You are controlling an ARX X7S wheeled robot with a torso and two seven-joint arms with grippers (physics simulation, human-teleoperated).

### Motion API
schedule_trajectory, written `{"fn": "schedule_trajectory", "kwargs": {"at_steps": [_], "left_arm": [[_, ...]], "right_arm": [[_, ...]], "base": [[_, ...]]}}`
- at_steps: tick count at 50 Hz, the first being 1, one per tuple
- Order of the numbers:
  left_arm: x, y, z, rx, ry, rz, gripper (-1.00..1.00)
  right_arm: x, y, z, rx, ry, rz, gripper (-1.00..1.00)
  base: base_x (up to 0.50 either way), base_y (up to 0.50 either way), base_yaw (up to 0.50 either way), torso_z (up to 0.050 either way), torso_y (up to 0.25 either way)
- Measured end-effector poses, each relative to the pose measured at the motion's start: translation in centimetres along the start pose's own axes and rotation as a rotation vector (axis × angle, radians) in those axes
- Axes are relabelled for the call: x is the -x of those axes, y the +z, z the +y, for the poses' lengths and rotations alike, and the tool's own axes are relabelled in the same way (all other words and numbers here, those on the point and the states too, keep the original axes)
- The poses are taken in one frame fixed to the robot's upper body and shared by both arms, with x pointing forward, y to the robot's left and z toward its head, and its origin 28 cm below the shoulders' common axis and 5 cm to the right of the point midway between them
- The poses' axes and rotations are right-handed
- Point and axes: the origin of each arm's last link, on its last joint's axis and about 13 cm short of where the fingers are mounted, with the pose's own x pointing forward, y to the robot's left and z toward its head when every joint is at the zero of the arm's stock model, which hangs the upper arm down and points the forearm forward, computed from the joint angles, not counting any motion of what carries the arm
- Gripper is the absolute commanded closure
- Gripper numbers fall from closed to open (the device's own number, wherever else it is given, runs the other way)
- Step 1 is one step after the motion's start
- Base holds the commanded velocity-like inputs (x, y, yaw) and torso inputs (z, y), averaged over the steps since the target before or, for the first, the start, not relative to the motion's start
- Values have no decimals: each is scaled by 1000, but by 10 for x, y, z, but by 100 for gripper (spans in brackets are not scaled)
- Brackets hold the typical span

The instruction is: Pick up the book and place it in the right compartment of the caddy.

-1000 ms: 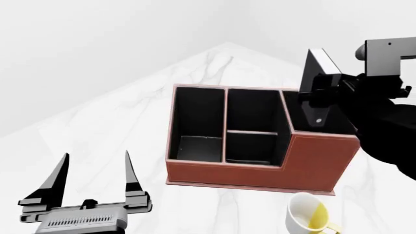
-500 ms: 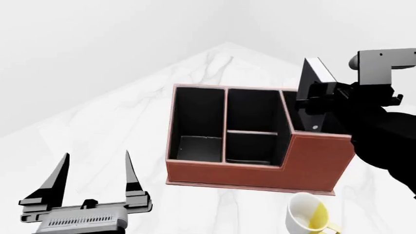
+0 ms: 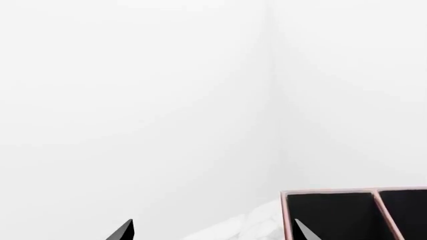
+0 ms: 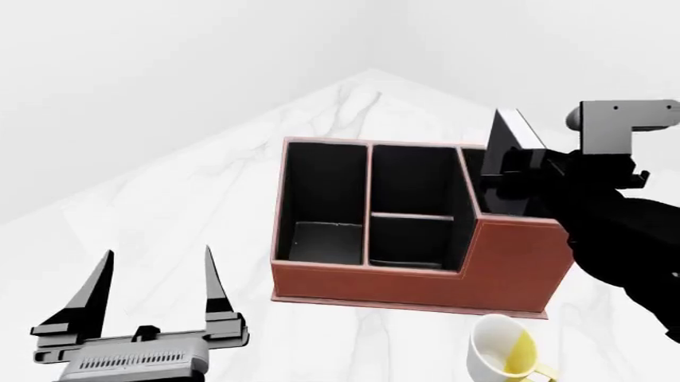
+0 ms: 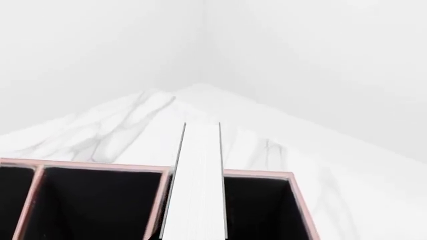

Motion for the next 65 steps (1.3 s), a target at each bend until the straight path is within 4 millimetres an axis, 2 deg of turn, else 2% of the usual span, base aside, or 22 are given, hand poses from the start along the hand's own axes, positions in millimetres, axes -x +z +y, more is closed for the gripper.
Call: {"fn": "schedule_trajectory", "kwargs": {"at_steps": [65], "left_arm": [[0, 0, 0, -4, -1, 1, -100]], "right_arm": [[-10, -31, -2, -29, -3, 53, 100]], "base": [[0, 0, 0, 0, 2]]}}
